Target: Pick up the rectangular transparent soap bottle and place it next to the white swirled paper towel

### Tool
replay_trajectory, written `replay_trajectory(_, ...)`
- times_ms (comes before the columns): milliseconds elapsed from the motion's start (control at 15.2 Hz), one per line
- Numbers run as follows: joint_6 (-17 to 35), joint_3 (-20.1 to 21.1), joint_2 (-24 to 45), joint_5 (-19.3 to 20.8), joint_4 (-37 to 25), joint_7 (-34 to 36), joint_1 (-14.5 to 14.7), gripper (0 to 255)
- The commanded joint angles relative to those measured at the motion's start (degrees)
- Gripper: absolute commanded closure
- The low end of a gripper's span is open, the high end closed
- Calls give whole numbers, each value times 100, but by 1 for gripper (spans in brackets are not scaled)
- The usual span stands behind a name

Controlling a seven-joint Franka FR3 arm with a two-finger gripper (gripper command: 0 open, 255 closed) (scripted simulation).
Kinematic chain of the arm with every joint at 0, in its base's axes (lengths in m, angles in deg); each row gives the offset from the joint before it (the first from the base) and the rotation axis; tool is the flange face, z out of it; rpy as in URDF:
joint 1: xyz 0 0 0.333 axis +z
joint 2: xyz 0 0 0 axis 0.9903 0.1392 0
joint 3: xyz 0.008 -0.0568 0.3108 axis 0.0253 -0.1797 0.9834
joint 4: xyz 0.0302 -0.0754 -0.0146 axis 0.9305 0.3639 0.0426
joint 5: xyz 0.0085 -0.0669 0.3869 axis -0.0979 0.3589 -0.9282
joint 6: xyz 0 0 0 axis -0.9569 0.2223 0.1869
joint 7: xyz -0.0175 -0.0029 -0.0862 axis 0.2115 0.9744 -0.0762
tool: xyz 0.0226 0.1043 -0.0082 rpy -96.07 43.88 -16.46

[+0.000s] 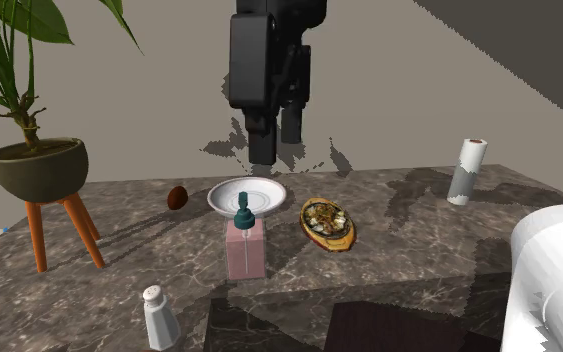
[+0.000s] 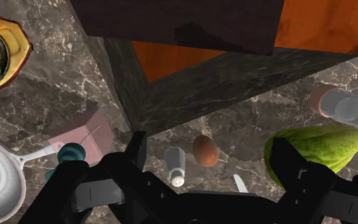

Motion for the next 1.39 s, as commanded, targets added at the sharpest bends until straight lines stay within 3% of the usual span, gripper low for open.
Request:
replay_trajectory(0, 0, 0, 0, 0, 0, 0, 0, 0)
replay_trajectory(660, 1751, -201, 1147, 1013, 510, -623, -261, 0)
replay_trajectory(1320, 3442, -418, 2838, 2061, 275, -862, -620, 0)
